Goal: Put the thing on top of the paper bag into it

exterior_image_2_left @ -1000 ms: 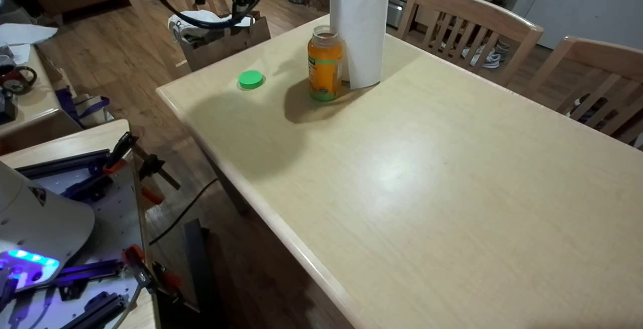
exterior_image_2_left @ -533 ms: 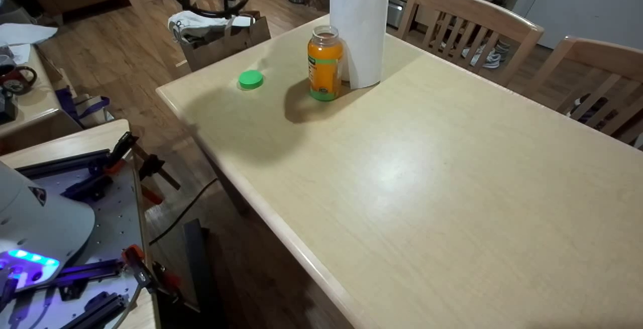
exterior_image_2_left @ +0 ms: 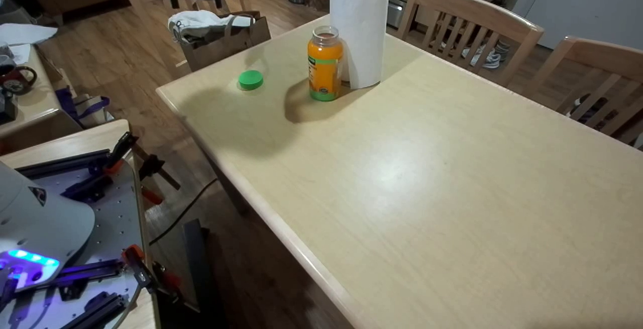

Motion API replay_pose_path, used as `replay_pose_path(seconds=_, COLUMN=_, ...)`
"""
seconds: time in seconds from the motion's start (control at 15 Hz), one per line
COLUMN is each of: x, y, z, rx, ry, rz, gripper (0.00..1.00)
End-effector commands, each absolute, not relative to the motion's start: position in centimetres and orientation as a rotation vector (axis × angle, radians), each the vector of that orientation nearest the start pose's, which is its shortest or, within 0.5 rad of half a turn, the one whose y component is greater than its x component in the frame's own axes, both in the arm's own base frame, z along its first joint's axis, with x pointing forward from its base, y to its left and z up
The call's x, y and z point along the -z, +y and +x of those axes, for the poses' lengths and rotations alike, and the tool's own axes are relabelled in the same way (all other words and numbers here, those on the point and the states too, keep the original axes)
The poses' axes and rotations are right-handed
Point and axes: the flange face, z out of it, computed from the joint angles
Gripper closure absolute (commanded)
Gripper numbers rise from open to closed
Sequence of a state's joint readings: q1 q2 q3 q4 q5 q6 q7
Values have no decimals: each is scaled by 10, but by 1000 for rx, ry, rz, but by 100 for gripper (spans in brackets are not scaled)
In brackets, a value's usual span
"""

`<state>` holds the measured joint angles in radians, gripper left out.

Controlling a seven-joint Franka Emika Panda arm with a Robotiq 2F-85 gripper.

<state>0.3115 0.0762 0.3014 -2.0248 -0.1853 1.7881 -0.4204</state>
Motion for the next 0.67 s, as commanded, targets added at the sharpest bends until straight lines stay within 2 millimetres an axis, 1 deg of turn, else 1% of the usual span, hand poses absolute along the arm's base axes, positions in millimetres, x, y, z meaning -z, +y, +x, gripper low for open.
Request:
replay_pose_path(seconds=0.0, x=-395, y=284, z=448, rx=-453, ry=-1693, rz=-2767, gripper=0)
replay_pose_path(seconds=0.07, x=-396, y=289, z=456, rx=-322, ry=-1787, rz=-2679, gripper=0)
replay_pose_path(seconds=0.27, x=-390, y=298, z=483, rx=-152, ry=-1942, rz=-2561, gripper=0)
replay_pose_path(seconds=0.4, x=-386, y=305, z=494, rx=-46, ry=-2037, rz=-2461, gripper=0)
replay_pose_path(seconds=0.53, x=-376, y=311, z=503, rx=54, ry=-2103, rz=-2357, gripper=0)
replay_pose_path(seconds=0.6, x=-370, y=318, z=508, rx=99, ry=-2129, rz=-2301, gripper=0)
